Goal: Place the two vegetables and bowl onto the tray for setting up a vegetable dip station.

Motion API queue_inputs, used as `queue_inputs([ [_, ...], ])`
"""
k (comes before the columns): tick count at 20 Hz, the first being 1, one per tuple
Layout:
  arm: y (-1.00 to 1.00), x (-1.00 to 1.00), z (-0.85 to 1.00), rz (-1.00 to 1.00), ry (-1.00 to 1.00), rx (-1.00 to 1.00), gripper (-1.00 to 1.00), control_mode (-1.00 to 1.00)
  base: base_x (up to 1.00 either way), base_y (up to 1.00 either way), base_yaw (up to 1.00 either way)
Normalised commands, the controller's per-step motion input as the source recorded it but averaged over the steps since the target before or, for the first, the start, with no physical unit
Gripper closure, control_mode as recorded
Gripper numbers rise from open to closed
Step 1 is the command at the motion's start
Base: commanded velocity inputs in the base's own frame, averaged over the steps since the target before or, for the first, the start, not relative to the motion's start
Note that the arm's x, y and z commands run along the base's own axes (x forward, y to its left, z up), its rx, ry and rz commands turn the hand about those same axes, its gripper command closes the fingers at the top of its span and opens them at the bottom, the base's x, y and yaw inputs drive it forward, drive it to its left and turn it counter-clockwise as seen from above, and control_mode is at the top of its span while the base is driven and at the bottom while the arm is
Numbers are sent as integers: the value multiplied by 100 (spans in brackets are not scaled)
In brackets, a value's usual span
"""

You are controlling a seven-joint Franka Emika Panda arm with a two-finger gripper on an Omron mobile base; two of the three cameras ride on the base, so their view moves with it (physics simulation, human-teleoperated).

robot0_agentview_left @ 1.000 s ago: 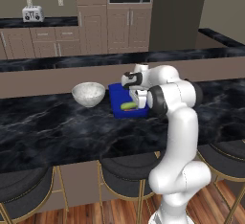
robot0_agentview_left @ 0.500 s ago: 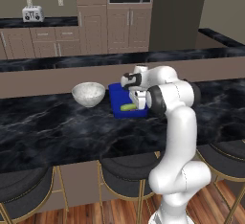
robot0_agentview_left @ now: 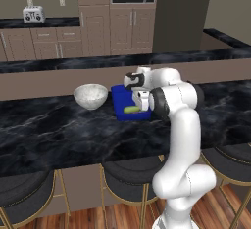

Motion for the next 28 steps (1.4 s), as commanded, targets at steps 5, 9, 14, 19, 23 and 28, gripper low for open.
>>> queue_inputs([
  [5, 0, -5, 0, 0, 0, 0, -100, -100, 0, 0, 0],
  [9, 0, -24, 4, 0, 0, 0, -100, -100, 0, 0, 0],
  [14, 0, -24, 34, 0, -1, 0, -100, -100, 0, 0, 0],
  [19, 0, -17, 52, 0, 0, 0, -100, -100, 0, 0, 0],
  [23, 3, -26, 49, 0, -2, 0, -100, -100, 0, 0, 0],
  [28, 24, -31, 33, 2, -7, 0, -100, -100, 0, 0, 0],
])
